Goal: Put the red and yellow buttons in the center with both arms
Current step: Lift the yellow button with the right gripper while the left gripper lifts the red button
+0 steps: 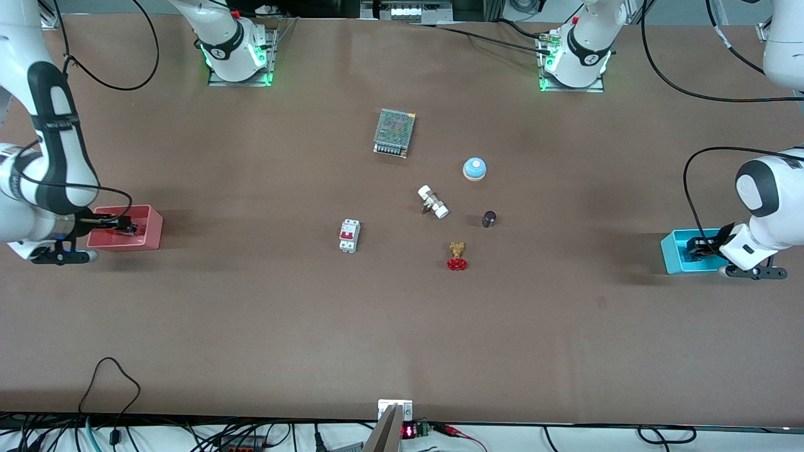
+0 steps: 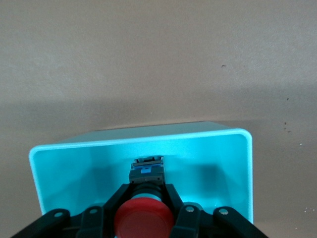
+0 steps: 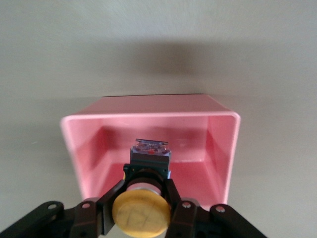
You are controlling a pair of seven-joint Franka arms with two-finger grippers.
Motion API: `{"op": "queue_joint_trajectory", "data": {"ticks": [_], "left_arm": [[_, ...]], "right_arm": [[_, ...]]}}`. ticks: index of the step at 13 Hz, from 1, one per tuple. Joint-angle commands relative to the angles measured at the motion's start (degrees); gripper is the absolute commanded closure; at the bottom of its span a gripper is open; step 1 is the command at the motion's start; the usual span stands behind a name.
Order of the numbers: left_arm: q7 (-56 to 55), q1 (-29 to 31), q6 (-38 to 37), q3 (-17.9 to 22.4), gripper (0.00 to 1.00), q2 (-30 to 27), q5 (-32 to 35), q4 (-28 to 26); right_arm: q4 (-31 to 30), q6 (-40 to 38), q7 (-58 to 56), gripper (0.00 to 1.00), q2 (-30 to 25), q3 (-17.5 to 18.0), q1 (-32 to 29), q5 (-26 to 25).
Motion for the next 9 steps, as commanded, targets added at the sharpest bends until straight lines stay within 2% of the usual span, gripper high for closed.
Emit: {"op": "queue_joint_trajectory", "data": {"ticks": [1,4,7,9], "left_arm": [[1.7,0.4,-2.6,-1.4,0.73,-3.8,-1.2,0.3],[1.7,0.1,-12.3,-2.0,0.73,-9.8,-1.2,0.6],[0.5,0.1,-27.0,-5.1,0.73,-15.0,-1.2,4.5],[-1.9,0.1,-31.5,-7.8,0.73,-18.5,-1.2,4.5]], "right_arm": [[3.1,-9.2,-1.2,0.72,-5.3,0.3,0.8,-0.1],[9.9,-14.9,0.5,0.72,-5.9,0.6,5.3,0.7],[10.4,-11.8,6.6,0.72,-4.2,0.6,14.3,6.2],[10.4,-7.0,12.1,0.72,-2.2,0.6,21.3,7.1]]}}
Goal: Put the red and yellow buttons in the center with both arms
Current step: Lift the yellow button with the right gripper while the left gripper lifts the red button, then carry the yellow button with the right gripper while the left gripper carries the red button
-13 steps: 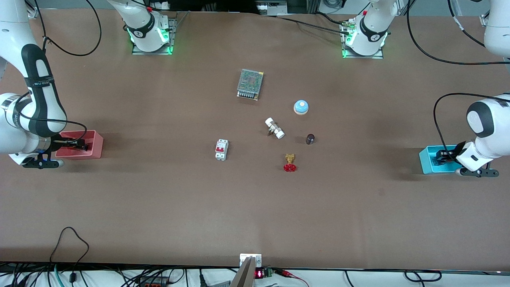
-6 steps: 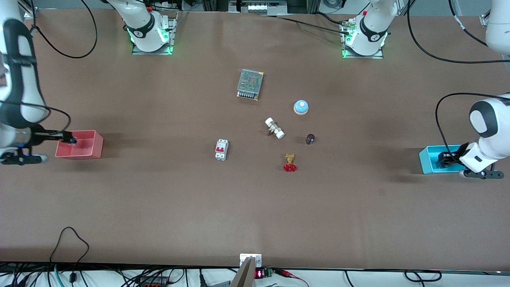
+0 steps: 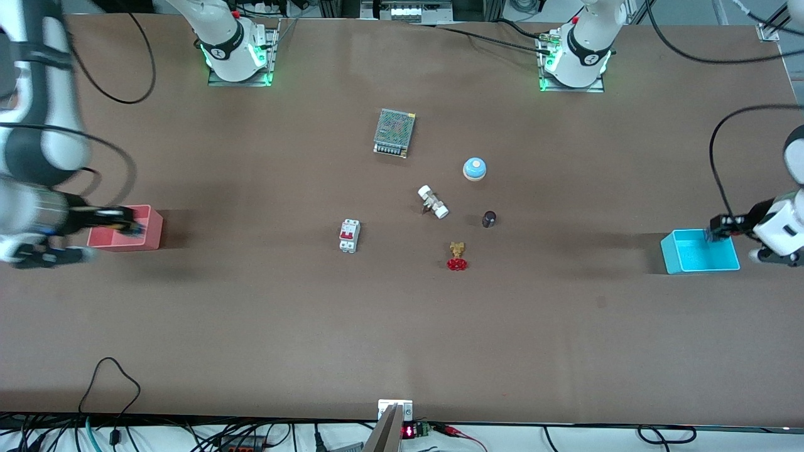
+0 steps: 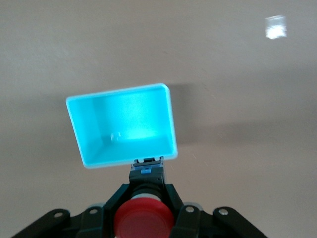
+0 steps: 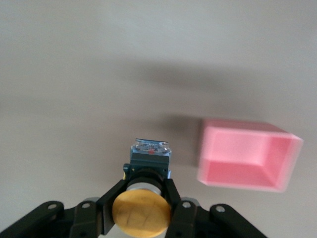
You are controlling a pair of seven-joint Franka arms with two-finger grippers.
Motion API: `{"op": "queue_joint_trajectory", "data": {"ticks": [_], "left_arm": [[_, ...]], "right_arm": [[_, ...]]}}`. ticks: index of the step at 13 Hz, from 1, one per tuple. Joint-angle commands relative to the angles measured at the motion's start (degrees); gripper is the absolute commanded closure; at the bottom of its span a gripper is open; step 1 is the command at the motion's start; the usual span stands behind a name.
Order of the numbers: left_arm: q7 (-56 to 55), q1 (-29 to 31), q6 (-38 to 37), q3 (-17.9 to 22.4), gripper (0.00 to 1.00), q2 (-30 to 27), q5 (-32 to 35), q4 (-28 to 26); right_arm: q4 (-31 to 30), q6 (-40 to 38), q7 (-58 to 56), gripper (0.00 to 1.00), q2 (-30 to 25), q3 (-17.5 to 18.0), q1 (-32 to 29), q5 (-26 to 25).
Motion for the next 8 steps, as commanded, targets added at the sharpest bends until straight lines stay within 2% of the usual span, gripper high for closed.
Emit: {"op": "queue_joint_trajectory", "data": {"ticks": [1,3,5,8], "left_arm": [[-3.5,0.3,-6.1,-4.0,0.73,-4.4,-1.1,-0.1],[-10.1,0.3,-8.8,-9.2,0.73,-5.1,-1.2,-0.6],[-15.9,0.3,-8.3,-15.5,0.73,-4.6,-1.2,-0.7],[-26.9,-0.8,-6.6,-23.9,0.73,-1.3,-1.2,-0.9]], "right_arm": [[1.2,4.3,9.2,0.72,4.3,-0.7,9.6,2.2],[1.2,7.3,15.9,0.72,6.7,-0.7,14.5,2.6],[1.2,10.1,23.3,0.72,9.8,-0.7,17.0,3.2],[1.1,14.5,34.1,0.72,13.4,-0.7,20.6,3.2]]}}
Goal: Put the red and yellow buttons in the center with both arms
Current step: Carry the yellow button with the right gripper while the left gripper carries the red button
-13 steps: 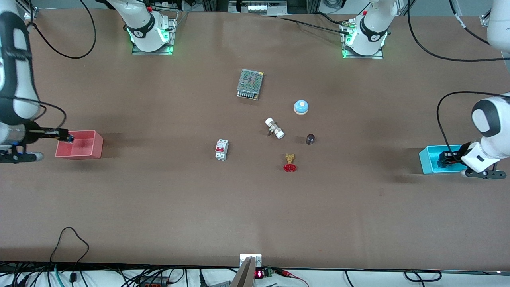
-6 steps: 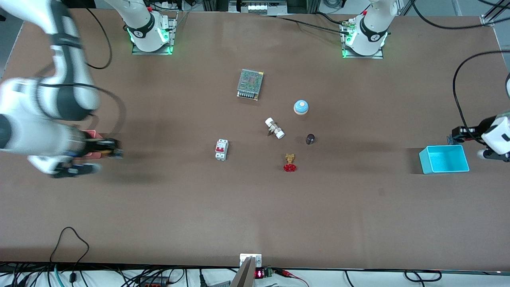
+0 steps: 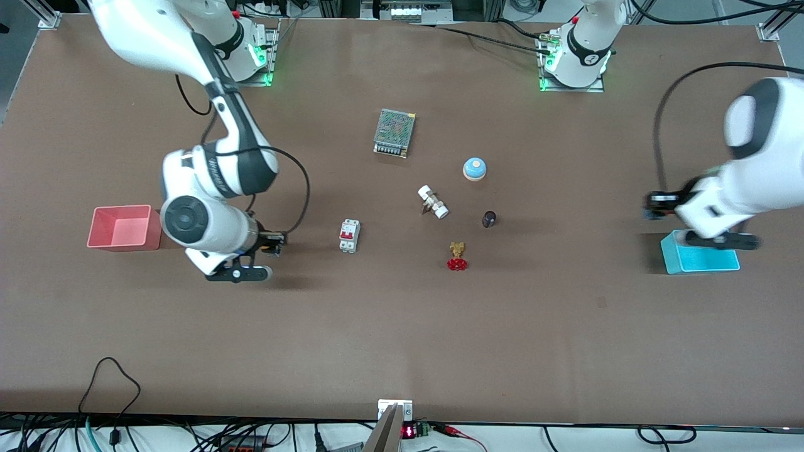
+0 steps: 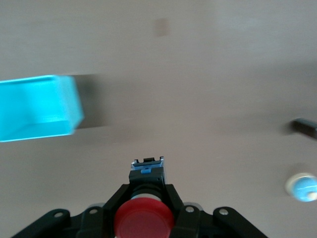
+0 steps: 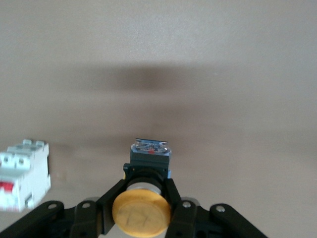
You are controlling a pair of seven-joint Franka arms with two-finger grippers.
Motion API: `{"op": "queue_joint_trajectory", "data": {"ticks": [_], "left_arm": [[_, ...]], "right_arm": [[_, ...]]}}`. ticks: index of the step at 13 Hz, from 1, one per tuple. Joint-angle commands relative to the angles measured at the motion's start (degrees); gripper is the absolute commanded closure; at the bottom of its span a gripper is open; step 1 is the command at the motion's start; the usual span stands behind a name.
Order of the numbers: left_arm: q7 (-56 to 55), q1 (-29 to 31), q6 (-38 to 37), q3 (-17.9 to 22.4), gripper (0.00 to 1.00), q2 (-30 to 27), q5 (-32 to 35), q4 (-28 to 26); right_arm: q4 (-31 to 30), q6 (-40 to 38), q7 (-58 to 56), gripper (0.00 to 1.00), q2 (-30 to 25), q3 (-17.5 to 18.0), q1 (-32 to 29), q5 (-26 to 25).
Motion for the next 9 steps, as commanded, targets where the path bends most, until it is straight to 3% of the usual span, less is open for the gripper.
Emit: {"op": "queue_joint_trajectory", "data": {"ticks": [1,4,7,8,9], "left_arm": [[-9.4,-1.5,2.7,-4.8,0.73,3.6,-0.5,-0.8],[-17.8,-6.5,11.0,-4.9,0.73,5.2,-0.5,-6.1],[-18.7,-7.4,22.5,-4.9,0.73,8.2,-0.3,-10.8],[-18.8,-7.8,24.7,-4.9,0.73,10.1,-0.2,-10.7],[-18.7,-8.4,28.0,-4.9,0.73,11.7,0.1,-10.8]], "right_arm": [[1.1,2.7,7.1,0.72,3.6,-0.9,1.9,1.2],[1.1,4.6,7.6,0.72,6.9,-0.9,1.4,1.5],[1.1,5.1,8.8,0.72,7.8,-0.9,1.7,1.6],[1.1,5.2,8.9,0.65,7.8,-0.9,1.9,1.6],[1.1,5.1,8.9,0.1,7.7,-0.9,1.9,1.6]]}}
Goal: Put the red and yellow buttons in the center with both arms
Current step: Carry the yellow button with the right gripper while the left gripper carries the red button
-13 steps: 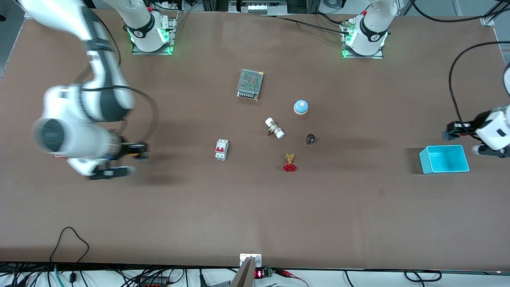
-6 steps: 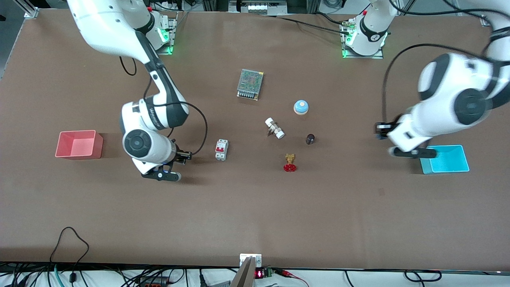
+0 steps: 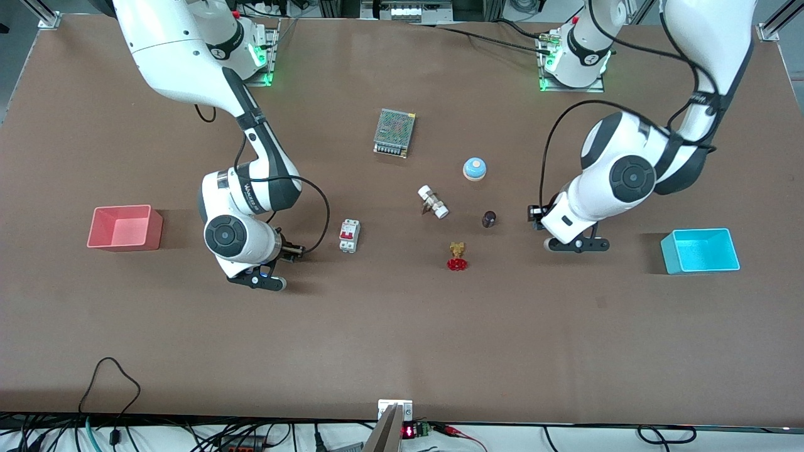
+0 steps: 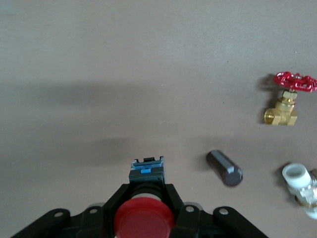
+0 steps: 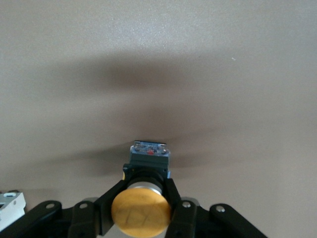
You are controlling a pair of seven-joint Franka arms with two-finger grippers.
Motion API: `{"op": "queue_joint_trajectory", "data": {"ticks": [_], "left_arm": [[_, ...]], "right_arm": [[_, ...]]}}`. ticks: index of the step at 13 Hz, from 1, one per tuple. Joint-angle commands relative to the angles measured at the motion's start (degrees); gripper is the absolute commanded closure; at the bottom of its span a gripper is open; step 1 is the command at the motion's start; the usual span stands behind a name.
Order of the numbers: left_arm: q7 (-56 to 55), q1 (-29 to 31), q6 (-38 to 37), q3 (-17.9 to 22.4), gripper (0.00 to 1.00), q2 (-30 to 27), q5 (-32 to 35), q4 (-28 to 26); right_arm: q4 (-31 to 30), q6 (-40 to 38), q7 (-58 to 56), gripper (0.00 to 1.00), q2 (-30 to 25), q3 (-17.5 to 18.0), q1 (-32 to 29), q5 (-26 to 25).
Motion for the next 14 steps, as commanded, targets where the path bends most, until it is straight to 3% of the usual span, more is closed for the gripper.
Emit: {"op": "queue_joint_trajectory", "data": {"ticks": [1,5,8,12,14], "left_arm": [[-0.4,-0.8,6.0,0.0,0.73,4.2,0.4,0.3],[-0.5,-1.2,7.6,0.6,0.73,6.1,1.2,0.3],[-3.2,-0.8,8.3,1.6,0.72,9.4,13.3,2.4],[-4.7,-1.6,8.9,1.4,0.72,10.0,13.7,2.5],[-4.7,-1.8,10.2,1.4,0.72,10.5,13.7,2.5]], "right_arm": [[0.8,0.4,1.3,0.0,1.3,-0.2,0.6,1.1],[0.9,0.1,0.7,0.0,-1.9,-0.4,0.6,0.9],[0.9,-2.7,0.6,0.0,-8.7,-0.7,0.3,0.9],[0.9,-7.1,-0.2,0.0,-19.8,-1.1,-0.9,0.1],[1.0,-8.8,-0.4,0.0,-22.0,-1.1,-2.0,-0.1]]}}
